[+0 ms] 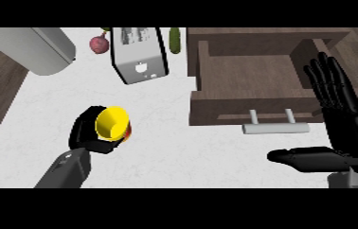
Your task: Pick up the cup, place it into the drawer and close the drawer
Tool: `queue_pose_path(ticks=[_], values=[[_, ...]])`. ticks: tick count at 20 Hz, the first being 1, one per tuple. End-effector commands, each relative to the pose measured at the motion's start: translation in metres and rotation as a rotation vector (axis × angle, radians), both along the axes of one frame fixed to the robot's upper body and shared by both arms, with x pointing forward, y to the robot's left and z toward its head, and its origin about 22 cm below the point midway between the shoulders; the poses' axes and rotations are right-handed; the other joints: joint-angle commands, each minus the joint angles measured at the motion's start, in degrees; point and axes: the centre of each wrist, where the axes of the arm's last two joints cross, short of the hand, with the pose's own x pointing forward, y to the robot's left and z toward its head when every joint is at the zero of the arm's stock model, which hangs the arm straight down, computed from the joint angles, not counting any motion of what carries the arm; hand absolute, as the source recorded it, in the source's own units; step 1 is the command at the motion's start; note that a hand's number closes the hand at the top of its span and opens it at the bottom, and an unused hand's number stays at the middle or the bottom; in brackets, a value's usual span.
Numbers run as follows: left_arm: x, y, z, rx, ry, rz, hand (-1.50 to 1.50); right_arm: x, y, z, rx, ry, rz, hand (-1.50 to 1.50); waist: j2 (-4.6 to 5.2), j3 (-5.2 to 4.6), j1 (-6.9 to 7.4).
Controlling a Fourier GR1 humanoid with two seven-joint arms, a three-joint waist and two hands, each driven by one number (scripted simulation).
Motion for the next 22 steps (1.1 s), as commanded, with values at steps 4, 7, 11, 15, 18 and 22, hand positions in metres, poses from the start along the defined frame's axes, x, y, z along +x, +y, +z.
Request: queue_pose_path(ticks=[4, 7, 11, 15, 18, 22], values=[[-0.016, 0.022, -0.004, -0.057, -0.196, 0.188, 1.5, -0.003, -0.002, 0.004, 0.0, -0.001, 0.004, -1.5, -0.04, -0.01, 0.08], [-0.011, 0.011, -0.003, -0.079, -0.238, 0.185, 1.5, 0.001, -0.012, 0.011, -0.003, -0.003, -0.005, -1.5, -0.23, 0.05, 0.35], [0.022, 0.01, 0.025, -0.068, -0.305, 0.149, 1.5, -0.007, 0.0, 0.005, -0.002, -0.008, 0.004, -1.5, -0.43, 0.09, 0.21], [0.036, 0.011, 0.042, -0.066, -0.379, 0.124, 1.5, -0.005, -0.012, 0.009, 0.002, 0.014, -0.022, -1.5, -0.56, 0.14, 0.69], [0.051, -0.011, 0.057, -0.032, -0.356, 0.0, 1.5, -0.012, -0.022, -0.002, -0.008, 0.027, -0.051, -1.5, -0.83, 0.25, 1.21], [0.087, -0.041, 0.112, 0.028, -0.437, -0.028, 1.5, -0.014, -0.016, 0.007, -0.002, 0.024, -0.047, -1.5, -1.12, 0.28, 1.72]])
